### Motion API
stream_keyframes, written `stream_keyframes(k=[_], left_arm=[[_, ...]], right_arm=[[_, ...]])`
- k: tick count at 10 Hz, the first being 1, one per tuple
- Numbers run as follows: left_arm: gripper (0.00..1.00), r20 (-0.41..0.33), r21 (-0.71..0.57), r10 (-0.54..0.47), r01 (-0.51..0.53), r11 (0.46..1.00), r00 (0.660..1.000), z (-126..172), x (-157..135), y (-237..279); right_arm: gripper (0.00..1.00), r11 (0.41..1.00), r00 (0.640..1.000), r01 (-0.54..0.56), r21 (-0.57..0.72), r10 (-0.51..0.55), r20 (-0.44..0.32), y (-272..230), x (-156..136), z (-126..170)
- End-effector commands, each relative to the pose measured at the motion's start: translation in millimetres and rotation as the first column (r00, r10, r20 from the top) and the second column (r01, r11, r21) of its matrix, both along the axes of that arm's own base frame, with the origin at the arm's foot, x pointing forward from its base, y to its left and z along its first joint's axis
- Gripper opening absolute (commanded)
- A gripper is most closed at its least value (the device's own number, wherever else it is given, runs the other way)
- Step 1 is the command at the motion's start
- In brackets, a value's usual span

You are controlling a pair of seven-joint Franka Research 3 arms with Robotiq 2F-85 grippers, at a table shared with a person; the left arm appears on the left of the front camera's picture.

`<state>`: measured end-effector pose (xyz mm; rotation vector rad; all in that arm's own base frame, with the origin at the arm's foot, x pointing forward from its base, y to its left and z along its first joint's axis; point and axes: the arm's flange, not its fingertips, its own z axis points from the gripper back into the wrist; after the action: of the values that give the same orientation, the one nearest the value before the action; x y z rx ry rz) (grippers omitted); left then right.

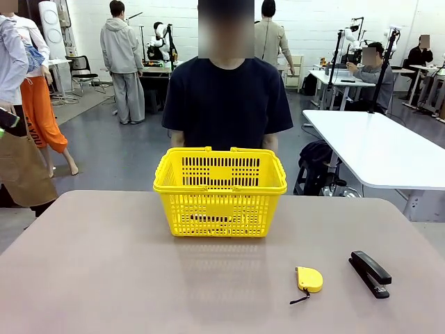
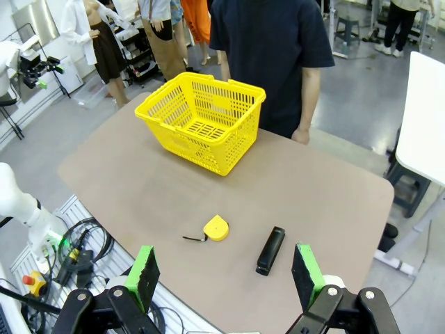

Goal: Place the items the person wants into the basket.
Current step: Pick up the item the person points to and place it in the Market Basket.

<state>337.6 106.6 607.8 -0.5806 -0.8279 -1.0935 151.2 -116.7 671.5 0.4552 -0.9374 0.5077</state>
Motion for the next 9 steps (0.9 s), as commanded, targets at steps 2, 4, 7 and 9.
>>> stream_keyframes(k=[2, 4, 7, 9], left_arm=[[1.0, 0.098, -0.035, 0.044, -0.041, 0.999, 0.994, -6, -11, 7], [1.0, 0.1, -0.01, 0.052, -0.052, 0.999, 0.994, -7, -10, 5], [1.0, 0.025, 0.066, 0.105, -0.106, 0.992, 0.994, -14, -7, -6], [1.0, -0.01, 0.086, 0.129, -0.127, 0.988, 0.992, -17, -1, -4]], right_arm=[[1.0, 1.0, 1.0, 0.007, -0.006, -0.007, -0.016, 1, 1, -1], [1.0, 1.0, 1.0, 0.007, -0.006, -0.007, -0.016, 1, 1, -1], [1.0, 1.0, 1.0, 0.007, -0.006, -0.007, -0.016, 1, 1, -1], [1.0, 1.0, 1.0, 0.007, -0.006, -0.007, -0.016, 1, 1, -1]])
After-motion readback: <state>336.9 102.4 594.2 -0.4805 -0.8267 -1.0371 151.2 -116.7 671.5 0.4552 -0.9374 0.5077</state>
